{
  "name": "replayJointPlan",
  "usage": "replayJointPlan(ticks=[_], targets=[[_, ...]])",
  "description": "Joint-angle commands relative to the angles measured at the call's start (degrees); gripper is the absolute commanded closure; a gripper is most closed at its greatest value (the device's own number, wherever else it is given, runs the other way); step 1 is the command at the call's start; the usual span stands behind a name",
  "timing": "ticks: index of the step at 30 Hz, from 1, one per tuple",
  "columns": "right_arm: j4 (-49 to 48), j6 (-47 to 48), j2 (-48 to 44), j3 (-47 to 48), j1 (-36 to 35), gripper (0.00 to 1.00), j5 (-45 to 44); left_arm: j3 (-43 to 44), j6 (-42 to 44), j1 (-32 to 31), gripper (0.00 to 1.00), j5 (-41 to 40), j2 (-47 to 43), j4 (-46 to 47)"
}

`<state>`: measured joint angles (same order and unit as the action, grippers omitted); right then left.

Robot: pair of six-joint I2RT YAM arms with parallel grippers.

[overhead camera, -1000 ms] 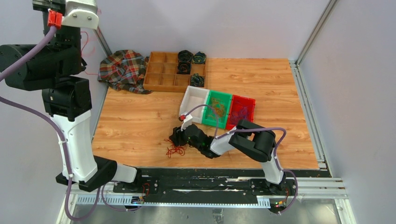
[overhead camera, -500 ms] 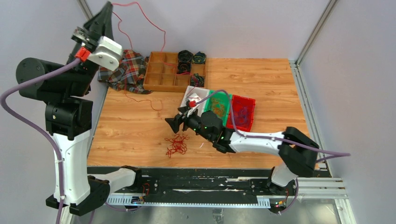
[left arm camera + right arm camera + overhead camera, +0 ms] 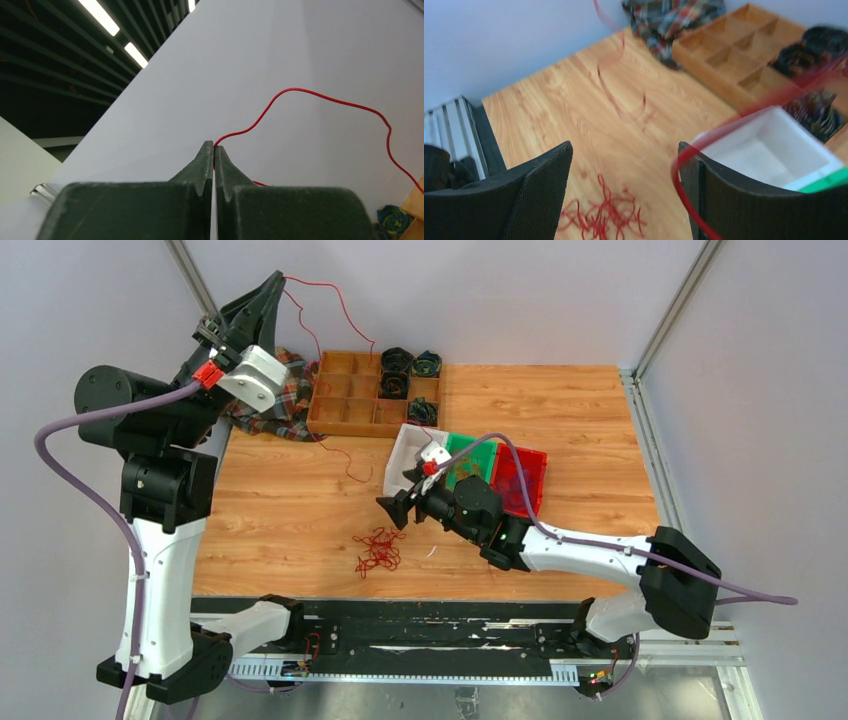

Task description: Untangle the cables

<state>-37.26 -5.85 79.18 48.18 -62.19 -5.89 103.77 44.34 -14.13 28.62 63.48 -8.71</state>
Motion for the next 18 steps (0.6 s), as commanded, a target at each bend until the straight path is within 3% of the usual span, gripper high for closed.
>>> replayJointPlan(ticks=[1, 12, 15, 18], targets=[[1.8, -3.1, 0.9, -3.8, 0.7, 0.23, 3.3, 0.2, -0.5, -0.6, 1.00, -0.8, -0.9, 6.7], [0.2, -7.0, 4.2, -9.3, 0.7, 0.24, 2.5, 4.1, -4.3, -0.7, 1.00, -10.7, 1.9, 13.6], [-0.4, -5.7, 2.4, -11.5, 1.1, 0.22, -0.6, 4.0, -4.5, -0.7, 1.00, -9.8, 1.5, 13.7], [4.6, -3.4, -2.2, -8.8, 3.3, 0.20, 2.8, 0.7, -4.2, -0.7, 1.00, -6.2, -0.5, 13.7]])
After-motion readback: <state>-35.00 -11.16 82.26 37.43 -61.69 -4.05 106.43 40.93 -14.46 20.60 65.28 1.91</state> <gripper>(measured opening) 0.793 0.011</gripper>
